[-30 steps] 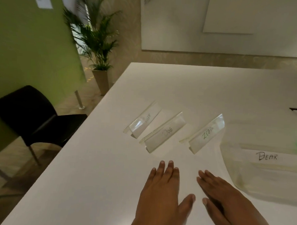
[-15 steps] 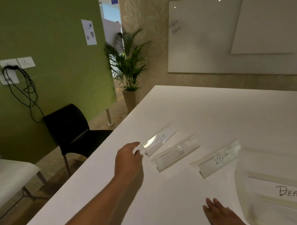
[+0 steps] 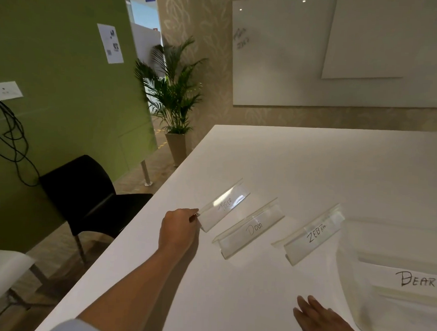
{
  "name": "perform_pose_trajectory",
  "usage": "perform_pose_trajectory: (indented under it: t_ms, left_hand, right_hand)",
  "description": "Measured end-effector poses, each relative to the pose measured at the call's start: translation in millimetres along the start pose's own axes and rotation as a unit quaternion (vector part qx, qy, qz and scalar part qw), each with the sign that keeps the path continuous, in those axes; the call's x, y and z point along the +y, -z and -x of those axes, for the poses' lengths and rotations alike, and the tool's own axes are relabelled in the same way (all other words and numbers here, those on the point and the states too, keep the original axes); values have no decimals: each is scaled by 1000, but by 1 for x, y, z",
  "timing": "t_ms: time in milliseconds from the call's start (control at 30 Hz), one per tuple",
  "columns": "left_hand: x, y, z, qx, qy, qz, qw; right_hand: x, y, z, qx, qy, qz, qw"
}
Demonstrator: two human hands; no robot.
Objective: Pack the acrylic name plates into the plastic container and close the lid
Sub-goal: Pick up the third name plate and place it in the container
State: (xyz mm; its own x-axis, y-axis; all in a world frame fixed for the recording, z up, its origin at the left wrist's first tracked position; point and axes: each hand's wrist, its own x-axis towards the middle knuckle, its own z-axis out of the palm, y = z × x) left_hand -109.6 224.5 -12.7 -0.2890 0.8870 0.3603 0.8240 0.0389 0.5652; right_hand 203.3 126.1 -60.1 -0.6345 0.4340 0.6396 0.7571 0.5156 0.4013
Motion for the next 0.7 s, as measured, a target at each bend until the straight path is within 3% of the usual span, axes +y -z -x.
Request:
perform_pose_trajectory:
  t_ms: [300, 700]
  left_hand:
    - [0, 16, -12, 83, 29, 40, 995]
    - [-24, 88, 28, 140, 37, 104, 984]
  right_hand:
    - [1, -1, 4, -18, 7, 5, 1000]
    - [-3, 30, 1, -140, -53, -109, 983]
